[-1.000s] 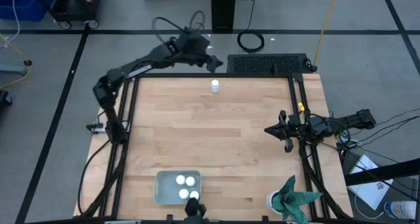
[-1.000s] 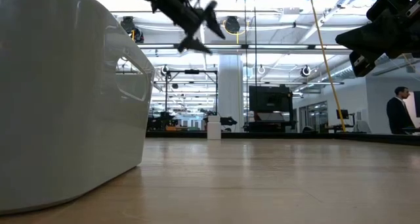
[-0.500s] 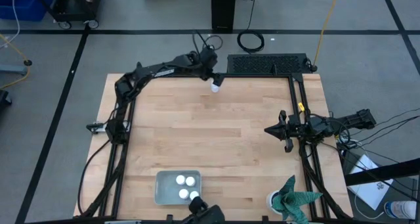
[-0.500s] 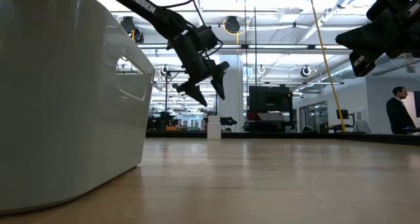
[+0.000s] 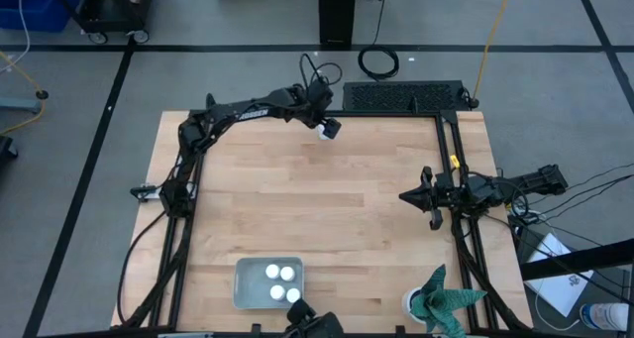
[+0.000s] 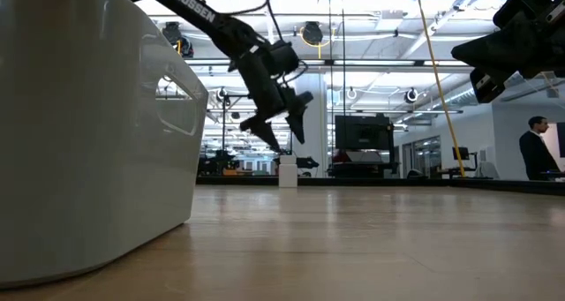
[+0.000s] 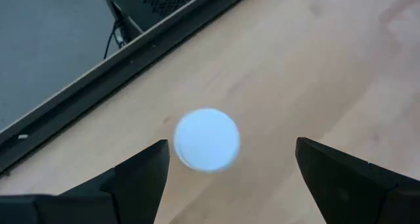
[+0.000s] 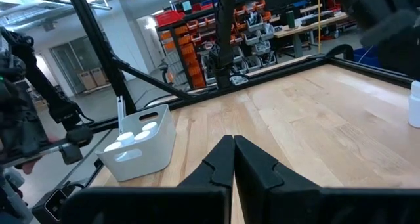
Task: Pick and place pill bottles into a basket
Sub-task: Put the white medicine bottle into the gray bin
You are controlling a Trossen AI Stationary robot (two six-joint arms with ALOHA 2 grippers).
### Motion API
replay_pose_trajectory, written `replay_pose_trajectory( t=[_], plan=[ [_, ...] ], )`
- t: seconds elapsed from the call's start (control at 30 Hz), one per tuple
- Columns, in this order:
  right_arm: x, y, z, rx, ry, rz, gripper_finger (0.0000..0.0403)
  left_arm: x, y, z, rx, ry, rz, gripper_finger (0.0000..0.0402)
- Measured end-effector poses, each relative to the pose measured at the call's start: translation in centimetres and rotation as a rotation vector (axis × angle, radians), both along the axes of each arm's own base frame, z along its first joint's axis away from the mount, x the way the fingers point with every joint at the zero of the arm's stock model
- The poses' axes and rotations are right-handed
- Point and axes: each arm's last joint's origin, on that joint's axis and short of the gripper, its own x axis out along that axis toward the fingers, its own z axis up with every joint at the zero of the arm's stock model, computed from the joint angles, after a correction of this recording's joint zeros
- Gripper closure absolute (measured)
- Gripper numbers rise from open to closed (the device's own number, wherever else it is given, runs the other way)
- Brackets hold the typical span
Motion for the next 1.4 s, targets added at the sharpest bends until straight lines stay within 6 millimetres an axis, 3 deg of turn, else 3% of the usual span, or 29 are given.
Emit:
replay_pose_trajectory(
  t=[0.57, 0.83, 1.4],
  plan=[
    [0.0, 0.0, 0.0, 0.0, 0.0, 0.0, 0.0398, 0.4, 0.4, -2.4, -0.009, 0.048, -0.002, 0.0064],
    [0.0, 0.0, 0.0, 0.0, 0.0, 0.0, 0.0399, 0.7, 0.5, -2.3, 0.01, 0.024, 0.013, 0.0067],
    [0.0, 0.0, 0.0, 0.0, 0.0, 0.0, 0.0399, 0.7, 0.6, -2.3, 0.02, 0.031, 0.003, 0.0219]
  ],
)
